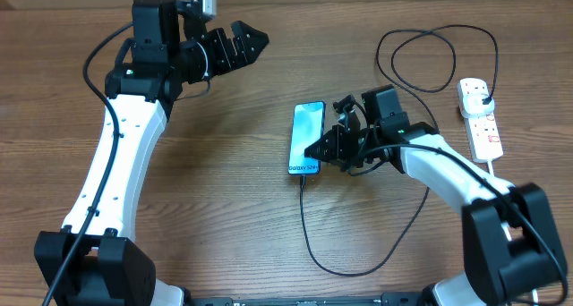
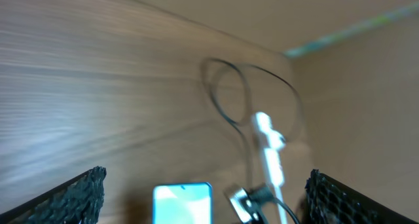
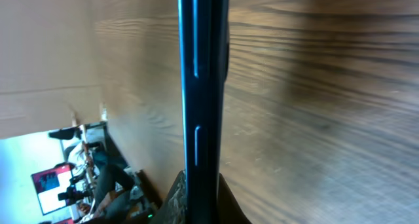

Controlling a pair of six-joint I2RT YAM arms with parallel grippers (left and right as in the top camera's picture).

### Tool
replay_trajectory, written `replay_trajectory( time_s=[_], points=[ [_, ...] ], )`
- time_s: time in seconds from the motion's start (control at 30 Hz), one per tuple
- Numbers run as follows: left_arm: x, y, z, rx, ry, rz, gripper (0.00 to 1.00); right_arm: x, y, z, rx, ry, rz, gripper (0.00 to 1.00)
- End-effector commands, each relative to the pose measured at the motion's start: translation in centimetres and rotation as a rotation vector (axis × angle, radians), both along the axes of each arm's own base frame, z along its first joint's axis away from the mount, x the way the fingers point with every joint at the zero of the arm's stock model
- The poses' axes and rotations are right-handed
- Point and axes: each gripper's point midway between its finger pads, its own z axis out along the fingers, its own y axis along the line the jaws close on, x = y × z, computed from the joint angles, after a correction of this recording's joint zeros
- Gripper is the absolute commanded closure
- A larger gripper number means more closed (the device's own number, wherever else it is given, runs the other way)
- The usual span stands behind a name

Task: Plug charger to phone and switch on socket

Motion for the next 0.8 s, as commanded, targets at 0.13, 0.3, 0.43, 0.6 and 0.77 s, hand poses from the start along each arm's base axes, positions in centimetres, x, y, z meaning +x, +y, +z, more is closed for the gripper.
replay_trajectory(
  time_s=[0.13,0.3,0.43,0.6,0.77],
  points=[
    [1.8,3.4,-0.2,0.147,-0.039,0.19,0.01,1.3,0.1,-3.1,-0.042,-0.039,0.033,0.96],
    [1.8,3.4,-0.2,0.147,-0.039,0.19,0.0,2.2,-0.2,-4.2,-0.079,-0.063,0.011,0.96],
    [1.8,3.4,-0.2,0.147,-0.039,0.19,0.0,3.1,-1.2,-5.2,-0.163,-0.089,-0.032,0.96],
    [1.8,3.4,-0.2,0.147,-0.039,0.19,0.01,3.1,-1.4,-5.5,-0.181,-0.089,-0.037,0.96],
    [1.8,3.4,-0.2,0.147,-0.039,0.19,0.0,2.2,-0.5,-5.9,-0.183,-0.09,-0.007,0.96]
  ],
)
